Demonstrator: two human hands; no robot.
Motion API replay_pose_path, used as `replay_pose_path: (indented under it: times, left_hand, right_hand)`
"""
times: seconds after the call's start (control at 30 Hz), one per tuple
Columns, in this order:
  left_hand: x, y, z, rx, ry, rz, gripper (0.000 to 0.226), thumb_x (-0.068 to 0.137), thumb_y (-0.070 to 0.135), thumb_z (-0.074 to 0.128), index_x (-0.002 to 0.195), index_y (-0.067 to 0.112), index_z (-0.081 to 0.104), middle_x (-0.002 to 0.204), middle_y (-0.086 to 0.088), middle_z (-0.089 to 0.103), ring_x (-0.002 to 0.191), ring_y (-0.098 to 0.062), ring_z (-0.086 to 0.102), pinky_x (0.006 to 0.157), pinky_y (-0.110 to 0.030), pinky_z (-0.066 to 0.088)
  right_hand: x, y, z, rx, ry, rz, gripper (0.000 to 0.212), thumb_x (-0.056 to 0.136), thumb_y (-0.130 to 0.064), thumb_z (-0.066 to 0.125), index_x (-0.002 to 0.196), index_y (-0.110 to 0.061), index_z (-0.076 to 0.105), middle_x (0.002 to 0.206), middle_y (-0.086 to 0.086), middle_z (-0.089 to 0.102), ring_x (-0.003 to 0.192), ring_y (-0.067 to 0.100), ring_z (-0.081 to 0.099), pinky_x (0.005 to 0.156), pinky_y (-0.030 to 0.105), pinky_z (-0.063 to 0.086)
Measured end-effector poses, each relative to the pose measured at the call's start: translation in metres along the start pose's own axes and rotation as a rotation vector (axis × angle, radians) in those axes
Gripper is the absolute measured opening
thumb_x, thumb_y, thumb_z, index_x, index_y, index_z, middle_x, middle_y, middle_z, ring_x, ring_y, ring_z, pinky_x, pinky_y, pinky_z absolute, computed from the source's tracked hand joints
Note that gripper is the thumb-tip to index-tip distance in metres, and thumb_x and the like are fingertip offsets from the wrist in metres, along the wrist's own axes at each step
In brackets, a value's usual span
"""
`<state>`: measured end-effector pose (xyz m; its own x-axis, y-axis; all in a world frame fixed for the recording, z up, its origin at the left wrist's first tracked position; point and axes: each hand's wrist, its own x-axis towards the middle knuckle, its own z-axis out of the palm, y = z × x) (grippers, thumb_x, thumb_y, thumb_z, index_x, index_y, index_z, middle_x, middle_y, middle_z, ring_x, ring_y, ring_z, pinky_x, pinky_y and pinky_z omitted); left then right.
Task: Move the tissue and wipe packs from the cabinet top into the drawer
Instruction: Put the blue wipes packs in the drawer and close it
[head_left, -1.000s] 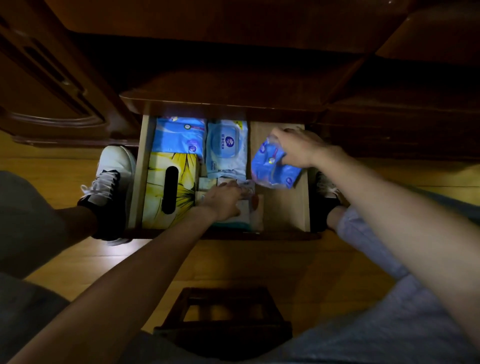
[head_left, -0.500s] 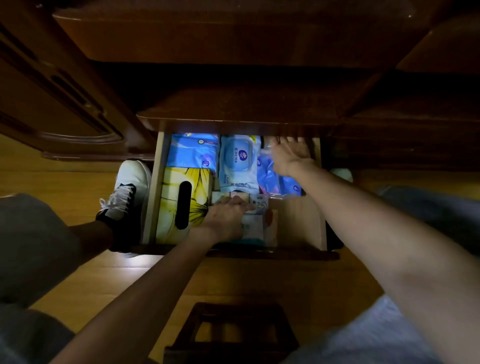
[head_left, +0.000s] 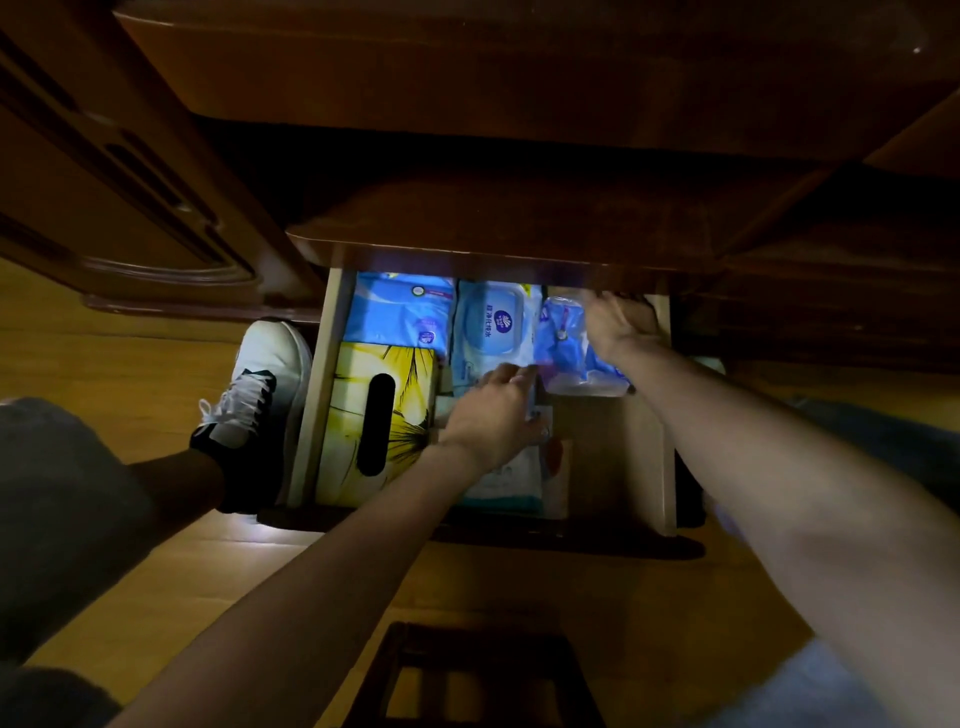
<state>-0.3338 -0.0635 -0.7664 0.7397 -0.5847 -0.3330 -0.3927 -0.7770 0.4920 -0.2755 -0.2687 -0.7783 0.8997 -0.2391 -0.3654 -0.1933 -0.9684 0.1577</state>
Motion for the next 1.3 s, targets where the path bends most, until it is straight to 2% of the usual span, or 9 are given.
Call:
replay_pose_path:
  times: [0.3, 0.47, 0.7, 0.83, 0.93, 1.03, 1.1, 1.2, 1.3]
  left_hand:
    - [0.063, 0.026, 0.03, -0.071, -0.113, -0.125, 0.073, 0.093, 0.011, 0.054, 0.156, 0.011, 0.017, 0.146, -0.015, 0.04, 0.127, -0.035, 0.047, 0.098, -0.047, 0.046]
    - [0.06, 0.024, 0.04, -0.119, -0.011, -0.091, 0.078, 0.094, 0.03, 0.058, 0.157, 0.011, 0.016, 0.152, -0.011, 0.035, 0.133, -0.031, 0.04, 0.099, -0.045, 0.047]
    - [0.052, 0.026, 0.042, -0.248, 0.219, -0.01, 0.075, 0.093, 0.026, 0.062, 0.157, 0.019, 0.023, 0.16, -0.004, 0.032, 0.122, -0.03, 0.057, 0.087, -0.043, 0.055]
    - [0.052, 0.022, 0.044, -0.218, 0.239, 0.026, 0.08, 0.093, 0.017, 0.062, 0.158, 0.019, 0.016, 0.161, -0.006, 0.028, 0.111, -0.032, 0.063, 0.076, -0.04, 0.056]
    - [0.058, 0.026, 0.052, -0.207, 0.098, 0.023, 0.082, 0.097, 0.018, 0.055, 0.158, 0.015, 0.0, 0.166, -0.008, 0.006, 0.126, -0.032, 0.053, 0.081, -0.038, 0.051]
    - [0.063, 0.026, 0.061, -0.207, -0.112, 0.019, 0.085, 0.094, 0.009, 0.051, 0.156, 0.009, -0.008, 0.165, -0.009, -0.01, 0.15, -0.031, 0.015, 0.108, -0.042, 0.04]
    - [0.065, 0.024, 0.06, -0.202, -0.146, 0.022, 0.089, 0.09, 0.009, 0.054, 0.156, 0.009, -0.007, 0.166, -0.009, -0.008, 0.152, -0.027, 0.007, 0.114, -0.045, 0.036]
    - [0.072, 0.022, 0.053, -0.241, -0.062, -0.047, 0.088, 0.091, 0.014, 0.058, 0.157, 0.008, 0.0, 0.166, -0.01, 0.004, 0.151, -0.025, 0.012, 0.116, -0.04, 0.033]
    - [0.077, 0.023, 0.049, -0.44, -0.043, -0.165, 0.079, 0.095, 0.018, 0.058, 0.158, 0.011, 0.01, 0.153, -0.009, 0.037, 0.136, -0.025, 0.043, 0.104, -0.029, 0.043]
  right_hand:
    - [-0.005, 0.012, 0.004, -0.092, 0.049, -0.095, 0.043, 0.095, -0.007, 0.042, 0.138, -0.009, 0.046, 0.112, 0.018, 0.07, 0.103, 0.036, 0.067, 0.082, 0.044, 0.052]
    - [-0.017, 0.015, 0.006, -0.103, 0.012, -0.129, 0.061, 0.095, -0.037, 0.049, 0.15, -0.016, 0.031, 0.142, 0.013, 0.055, 0.129, 0.031, 0.052, 0.103, 0.043, 0.038]
    - [-0.048, 0.037, 0.002, 0.028, -0.061, -0.267, 0.122, 0.071, -0.075, 0.052, 0.157, -0.012, -0.008, 0.165, 0.018, 0.01, 0.148, 0.035, 0.02, 0.122, 0.043, 0.01]
    - [-0.052, 0.045, 0.0, -0.038, -0.097, -0.286, 0.144, 0.057, -0.075, 0.068, 0.154, -0.017, -0.021, 0.166, 0.018, 0.002, 0.15, 0.036, 0.013, 0.121, 0.047, -0.003]
    - [-0.052, 0.041, 0.004, -0.231, 0.008, -0.251, 0.14, 0.062, -0.067, 0.074, 0.154, -0.013, -0.017, 0.161, 0.02, 0.016, 0.14, 0.037, 0.03, 0.12, 0.049, 0.007]
    - [-0.05, 0.032, 0.009, -0.347, -0.043, -0.238, 0.128, 0.072, -0.062, 0.072, 0.157, -0.015, -0.012, 0.164, 0.022, 0.007, 0.15, 0.038, 0.012, 0.122, 0.051, 0.001]
    - [-0.046, 0.025, 0.011, -0.383, -0.1, -0.201, 0.116, 0.083, -0.065, 0.059, 0.158, -0.016, -0.014, 0.165, 0.023, 0.002, 0.152, 0.039, 0.005, 0.122, 0.051, -0.001]
    - [-0.037, 0.016, 0.013, -0.396, -0.136, -0.131, 0.103, 0.09, -0.066, 0.049, 0.158, -0.018, -0.012, 0.165, 0.022, 0.002, 0.152, 0.038, 0.005, 0.122, 0.052, -0.001]
    - [-0.026, 0.015, 0.013, -0.358, -0.175, -0.111, 0.1, 0.092, -0.06, 0.051, 0.158, -0.019, -0.011, 0.166, 0.019, 0.001, 0.153, 0.036, 0.005, 0.123, 0.049, 0.0]
